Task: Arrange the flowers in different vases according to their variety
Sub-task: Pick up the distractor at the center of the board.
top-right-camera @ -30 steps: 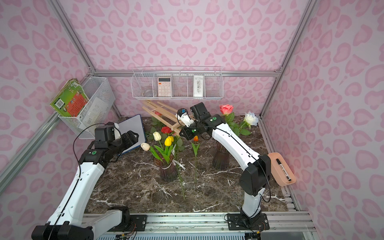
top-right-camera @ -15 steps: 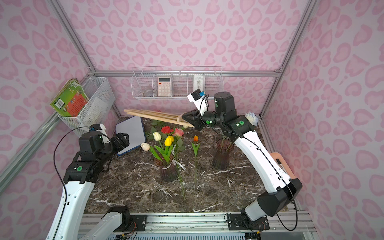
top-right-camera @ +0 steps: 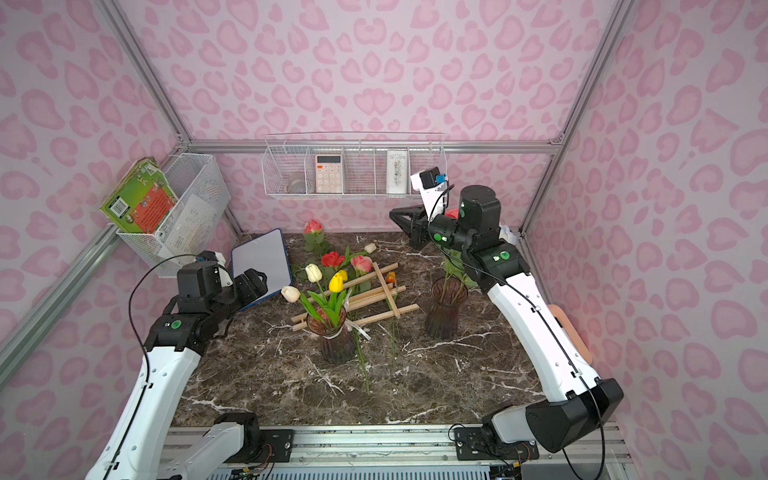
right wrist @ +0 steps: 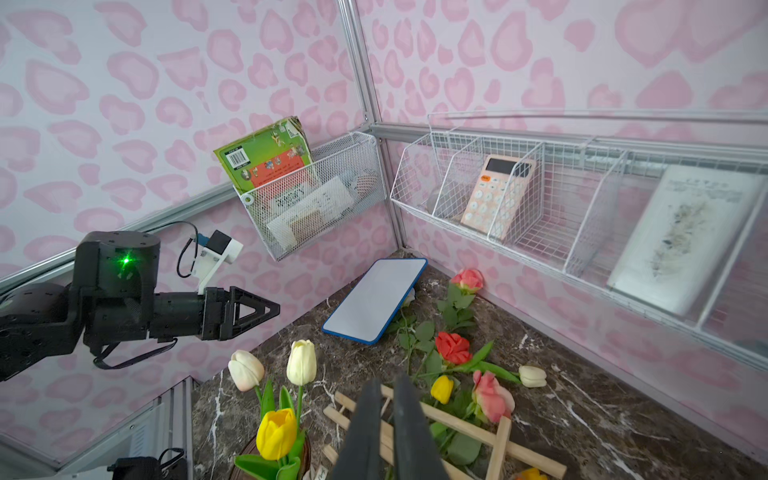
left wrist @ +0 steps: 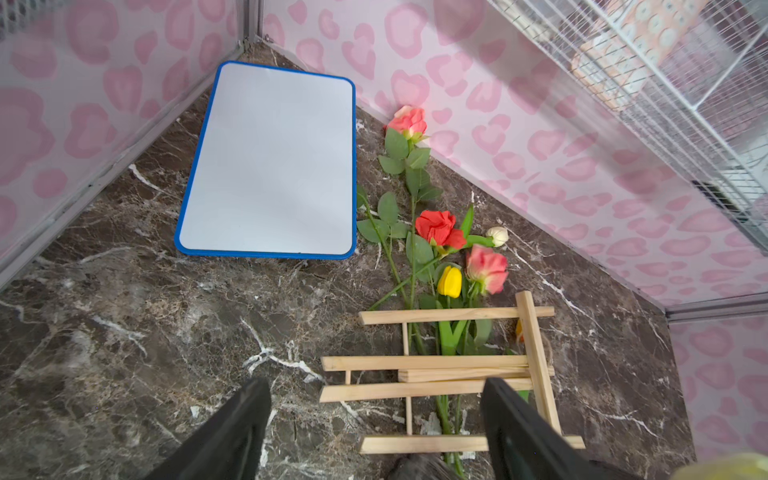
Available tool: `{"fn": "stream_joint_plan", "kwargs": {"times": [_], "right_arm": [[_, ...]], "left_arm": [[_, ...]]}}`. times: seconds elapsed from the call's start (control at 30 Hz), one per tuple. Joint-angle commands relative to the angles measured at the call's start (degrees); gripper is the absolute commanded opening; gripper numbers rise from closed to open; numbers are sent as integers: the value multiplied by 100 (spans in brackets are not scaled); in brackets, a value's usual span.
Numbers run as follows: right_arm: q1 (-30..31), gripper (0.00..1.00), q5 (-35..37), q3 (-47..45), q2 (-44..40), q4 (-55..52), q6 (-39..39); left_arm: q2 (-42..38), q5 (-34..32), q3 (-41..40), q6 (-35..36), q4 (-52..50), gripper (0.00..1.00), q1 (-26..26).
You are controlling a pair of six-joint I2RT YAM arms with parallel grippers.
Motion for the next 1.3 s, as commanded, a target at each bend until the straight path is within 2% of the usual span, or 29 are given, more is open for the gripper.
{"fn": "stream_joint_plan", "kwargs": {"times": [0.0,0.1,0.3,0.53,0.73,0.97,1.1,1.17,1.2,1.27], "right_arm": [[414,24,709,85,244,-774,-327],[660,31,1442,46,565,-1386,-260],[898,44,2773,-470,1180,-1845,102],[1205,54,3281,-553,2331,-2006,259],[1247,54,3590,-558,3063,-1874,412],[1251,43,3712,-284,3777,-1887,421],[1241,25,3642,-134,3924,-1857,421],[1210,3,3676,-21,3876,-1882,453],[1192,0,3710,21,3805,-1893,486],[1148,0,3678,112,3614,-1871,534]], "left_arm": [[237,96,-142,-131,298,85,13],[516,195,-305,-315,388,86,41],[679,70,-777,-519,732,87,69],[678,-168,-1011,-563,805,90,87],[671,-207,-1104,-540,823,91,93],[690,-179,-1128,-529,879,91,95],[661,-170,-1114,-512,853,91,97],[618,-160,-1050,-506,788,90,93],[581,-152,-1016,-496,741,90,95],[463,-162,-946,-490,640,90,97]]}}
